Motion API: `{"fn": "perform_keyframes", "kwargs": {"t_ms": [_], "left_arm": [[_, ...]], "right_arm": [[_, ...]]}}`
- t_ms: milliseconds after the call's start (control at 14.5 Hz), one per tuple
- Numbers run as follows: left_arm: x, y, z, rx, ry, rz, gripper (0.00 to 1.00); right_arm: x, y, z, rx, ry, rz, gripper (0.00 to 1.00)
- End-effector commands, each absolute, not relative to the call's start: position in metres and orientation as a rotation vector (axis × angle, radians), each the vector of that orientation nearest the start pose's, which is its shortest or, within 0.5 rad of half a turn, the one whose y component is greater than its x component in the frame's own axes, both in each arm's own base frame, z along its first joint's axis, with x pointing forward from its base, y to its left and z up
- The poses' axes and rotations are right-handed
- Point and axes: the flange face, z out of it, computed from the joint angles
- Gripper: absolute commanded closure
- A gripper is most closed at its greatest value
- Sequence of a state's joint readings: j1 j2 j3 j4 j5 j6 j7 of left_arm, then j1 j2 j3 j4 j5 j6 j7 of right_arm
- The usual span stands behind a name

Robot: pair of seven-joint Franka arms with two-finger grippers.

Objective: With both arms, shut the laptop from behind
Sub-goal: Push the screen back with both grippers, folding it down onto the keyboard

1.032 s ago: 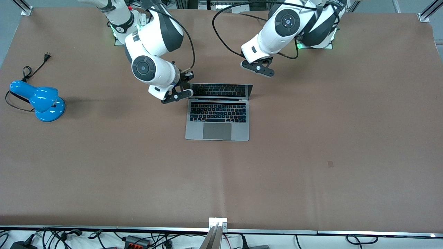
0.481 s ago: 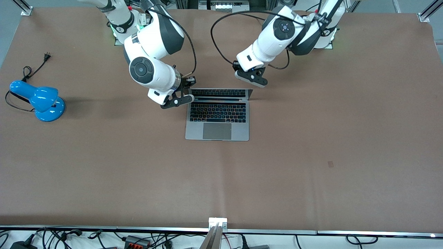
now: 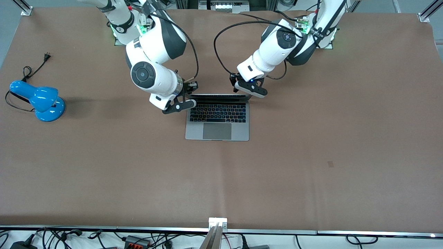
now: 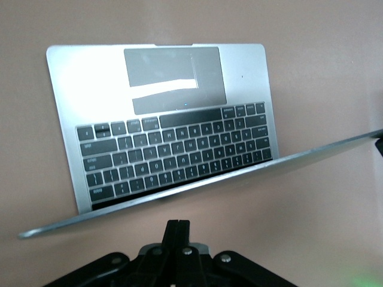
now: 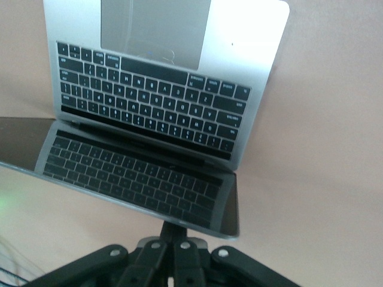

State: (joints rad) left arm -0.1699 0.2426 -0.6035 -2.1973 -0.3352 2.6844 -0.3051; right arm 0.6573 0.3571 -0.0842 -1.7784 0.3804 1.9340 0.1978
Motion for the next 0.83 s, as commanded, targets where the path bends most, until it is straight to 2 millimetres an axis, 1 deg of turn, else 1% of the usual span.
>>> {"fn": "perform_keyframes", "kwargs": {"t_ms": [0, 69, 138, 275, 344, 413, 481, 550, 619, 757], "left_arm": [[0.453, -0.394, 0.307, -3.538, 0.331, -0.138, 0.99], [0.463, -0.393, 0.305, -3.535, 0.337, -0.149, 0.99], [0.475, -0.387, 0.301, -3.525, 0.333, -0.167, 0.99], [0.492, -0.385, 0.3, -3.508, 0.361, -0.21, 0.99], [0.5, -0.383, 0.298, -3.511, 0.348, -0.219, 0.99], [0.505, -0.381, 0.29, -3.514, 0.334, -0.204, 0.99], [0.507, -0.38, 0.278, -3.506, 0.351, -0.18, 0.99], [0.516, -0.381, 0.272, -3.492, 0.378, -0.206, 0.99], [0.525, -0.379, 0.266, -3.484, 0.385, -0.217, 0.99], [0.532, -0.38, 0.25, -3.495, 0.37, -0.192, 0.99]], "right_arm": [[0.529, 0.375, 0.335, -2.891, -0.245, 0.402, 1.0], [0.532, 0.376, 0.329, -2.893, -0.239, 0.391, 1.0], [0.536, 0.377, 0.324, -2.897, -0.235, 0.372, 1.0], [0.543, 0.378, 0.315, -2.905, -0.229, 0.342, 1.0], [0.549, 0.376, 0.311, -2.911, -0.217, 0.342, 1.0], [0.555, 0.374, 0.306, -2.917, -0.209, 0.338, 1.0], [0.56, 0.372, 0.299, -2.925, -0.198, 0.338, 1.0], [0.565, 0.369, 0.29, -2.934, -0.187, 0.347, 1.0], [0.568, 0.371, 0.281, -2.938, -0.187, 0.352, 1.0], [0.574, 0.375, 0.272, -2.944, -0.19, 0.351, 1.0]]}}
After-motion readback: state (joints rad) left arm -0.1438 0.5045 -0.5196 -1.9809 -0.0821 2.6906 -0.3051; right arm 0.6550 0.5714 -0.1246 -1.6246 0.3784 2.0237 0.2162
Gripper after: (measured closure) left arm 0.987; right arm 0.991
